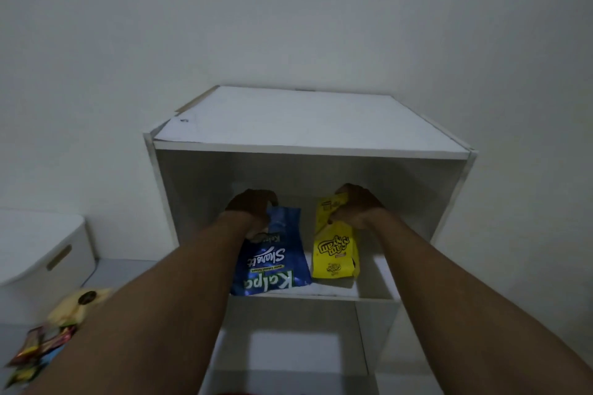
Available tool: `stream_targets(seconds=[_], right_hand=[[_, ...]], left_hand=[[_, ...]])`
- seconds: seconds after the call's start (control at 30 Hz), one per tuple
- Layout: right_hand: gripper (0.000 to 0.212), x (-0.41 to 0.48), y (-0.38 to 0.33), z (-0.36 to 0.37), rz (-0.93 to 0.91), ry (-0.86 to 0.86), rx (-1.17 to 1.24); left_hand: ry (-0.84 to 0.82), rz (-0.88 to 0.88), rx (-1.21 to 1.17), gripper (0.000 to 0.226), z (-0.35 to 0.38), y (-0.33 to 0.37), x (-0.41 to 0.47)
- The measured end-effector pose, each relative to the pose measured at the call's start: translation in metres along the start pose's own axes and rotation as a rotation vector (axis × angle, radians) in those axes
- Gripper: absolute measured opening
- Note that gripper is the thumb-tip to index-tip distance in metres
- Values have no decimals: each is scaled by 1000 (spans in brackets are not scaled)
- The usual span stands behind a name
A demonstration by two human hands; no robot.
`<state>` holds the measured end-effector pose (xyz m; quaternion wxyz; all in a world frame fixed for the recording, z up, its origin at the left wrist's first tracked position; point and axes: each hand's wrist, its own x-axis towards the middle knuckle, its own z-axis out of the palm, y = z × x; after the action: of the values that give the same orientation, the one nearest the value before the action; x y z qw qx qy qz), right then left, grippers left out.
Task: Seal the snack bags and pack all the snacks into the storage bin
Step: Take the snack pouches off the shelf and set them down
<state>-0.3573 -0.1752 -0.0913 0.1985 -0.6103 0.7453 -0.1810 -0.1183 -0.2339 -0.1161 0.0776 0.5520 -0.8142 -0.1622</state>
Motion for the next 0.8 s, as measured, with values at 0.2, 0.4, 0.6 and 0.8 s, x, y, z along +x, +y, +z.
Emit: stream_targets(seconds=[0.2,0.4,0.6,0.8], right_hand=[[58,-56,-27,-25,-70,158,-11],[45,-141,-46,-31,-47,315,-38],[45,-251,-59,-17,50,476,-70],[47,-360,-54,3,226,586,-162]], left_hand=[[39,53,50,31,-32,16,-28],[100,199,10,35,-51,32,-81],[124,378,-41,32,-58,42,-162],[66,583,-138,48,-53,58,-242]])
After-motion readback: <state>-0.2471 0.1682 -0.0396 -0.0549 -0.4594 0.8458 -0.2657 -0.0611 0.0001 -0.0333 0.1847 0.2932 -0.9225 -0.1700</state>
